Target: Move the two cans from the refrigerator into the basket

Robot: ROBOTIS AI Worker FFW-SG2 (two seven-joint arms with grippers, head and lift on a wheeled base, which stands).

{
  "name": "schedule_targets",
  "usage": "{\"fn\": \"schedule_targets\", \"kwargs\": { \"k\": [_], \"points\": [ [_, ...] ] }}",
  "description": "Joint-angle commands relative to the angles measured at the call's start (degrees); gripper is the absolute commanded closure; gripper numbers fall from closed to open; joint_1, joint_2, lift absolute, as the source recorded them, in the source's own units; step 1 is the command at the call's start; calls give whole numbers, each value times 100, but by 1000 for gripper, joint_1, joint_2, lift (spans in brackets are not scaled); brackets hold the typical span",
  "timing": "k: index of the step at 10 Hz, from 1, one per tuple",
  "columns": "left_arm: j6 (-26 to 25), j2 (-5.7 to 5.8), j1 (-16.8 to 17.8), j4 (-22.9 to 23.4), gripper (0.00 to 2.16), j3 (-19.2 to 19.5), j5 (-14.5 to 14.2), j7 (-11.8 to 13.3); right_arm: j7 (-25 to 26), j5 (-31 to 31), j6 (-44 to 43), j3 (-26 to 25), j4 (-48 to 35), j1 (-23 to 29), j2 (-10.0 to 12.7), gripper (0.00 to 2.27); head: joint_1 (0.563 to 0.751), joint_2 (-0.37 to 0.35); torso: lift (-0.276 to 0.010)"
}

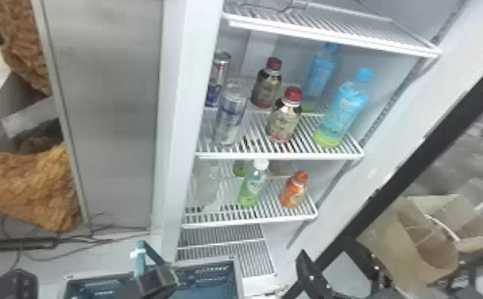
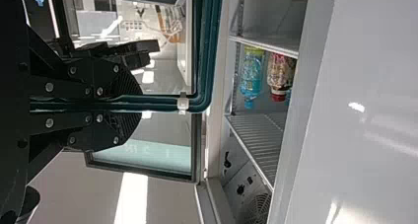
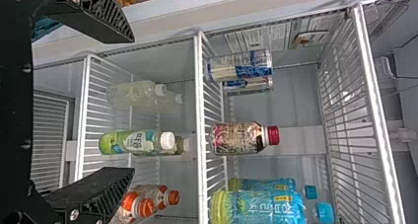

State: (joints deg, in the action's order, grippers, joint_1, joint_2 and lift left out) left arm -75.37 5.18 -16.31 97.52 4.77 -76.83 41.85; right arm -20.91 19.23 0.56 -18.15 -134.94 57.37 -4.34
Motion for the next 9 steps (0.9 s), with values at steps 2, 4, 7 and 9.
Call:
{"fn": "schedule_targets", "kwargs": {
  "k": [2, 4, 7, 9],
  "points": [
    [0, -8, -14, 0, 1191, -8, 5, -1, -1, 19, 0, -2, 29, -28, 21, 116, 695, -350, -31],
    [0, -8, -14, 0, 1190, -8, 5, 7, -1, 19, 0, 9, 58, -70, 29, 116, 695, -350, -31],
    [0, -8, -28, 0, 1190, 3, 5, -1, -1, 8, 0, 21, 58, -155, 38, 116, 695, -350, -31],
    [0, -8, -14, 0, 1191, 3, 5, 7, -1, -175, 28, 44, -69, -324, 47, 111, 695, -350, -31]
  ]
}}
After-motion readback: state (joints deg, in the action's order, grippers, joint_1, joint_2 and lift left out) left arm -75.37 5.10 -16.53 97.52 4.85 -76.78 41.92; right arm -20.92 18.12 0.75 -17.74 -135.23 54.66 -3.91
